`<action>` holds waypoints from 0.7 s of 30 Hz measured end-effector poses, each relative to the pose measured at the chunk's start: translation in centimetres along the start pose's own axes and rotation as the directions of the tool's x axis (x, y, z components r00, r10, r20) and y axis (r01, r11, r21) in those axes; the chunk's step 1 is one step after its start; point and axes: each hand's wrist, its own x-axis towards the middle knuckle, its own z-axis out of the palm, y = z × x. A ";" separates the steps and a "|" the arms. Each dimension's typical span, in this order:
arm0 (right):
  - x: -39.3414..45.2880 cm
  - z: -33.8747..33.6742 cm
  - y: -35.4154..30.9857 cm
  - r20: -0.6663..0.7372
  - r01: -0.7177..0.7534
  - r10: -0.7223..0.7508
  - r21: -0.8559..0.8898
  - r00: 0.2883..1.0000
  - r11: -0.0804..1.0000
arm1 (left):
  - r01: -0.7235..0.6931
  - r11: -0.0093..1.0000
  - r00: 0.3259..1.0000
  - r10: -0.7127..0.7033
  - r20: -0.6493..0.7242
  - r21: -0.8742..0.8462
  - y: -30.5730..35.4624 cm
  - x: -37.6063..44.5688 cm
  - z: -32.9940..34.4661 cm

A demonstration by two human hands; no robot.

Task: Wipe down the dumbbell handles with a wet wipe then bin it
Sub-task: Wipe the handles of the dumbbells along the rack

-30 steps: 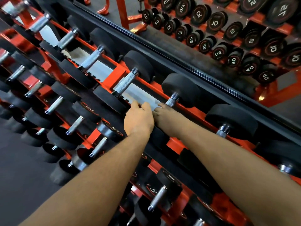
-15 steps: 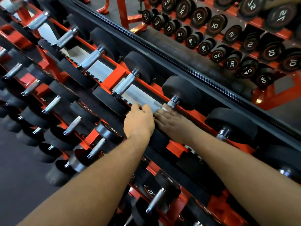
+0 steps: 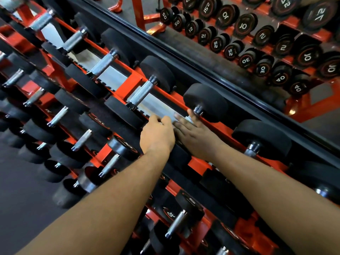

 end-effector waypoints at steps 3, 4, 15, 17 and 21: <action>3.1 -2.1 -0.4 0.071 0.079 -0.073 -0.081 0.995 0.994 | 0.000 1.000 1.000 0.000 -0.005 0.007 0.2 -0.1 0.0; 3.3 -2.3 -0.4 0.116 0.123 -0.116 -0.062 0.986 0.990 | 0.002 1.000 1.000 -0.002 -0.006 0.009 0.2 -0.1 0.0; 3.5 -4.1 0.6 0.193 0.070 -0.108 0.193 0.975 0.979 | -0.004 1.000 1.000 0.004 0.005 0.019 0.2 0.0 0.1; 3.8 -4.7 0.6 0.211 0.106 -0.139 0.164 0.968 0.981 | 0.000 1.000 1.000 0.000 0.003 0.015 0.1 0.0 0.0; -0.7 -0.1 0.2 -0.040 0.076 -0.071 0.142 0.997 0.987 | -0.018 1.000 1.000 0.018 -0.003 0.014 0.0 0.1 0.0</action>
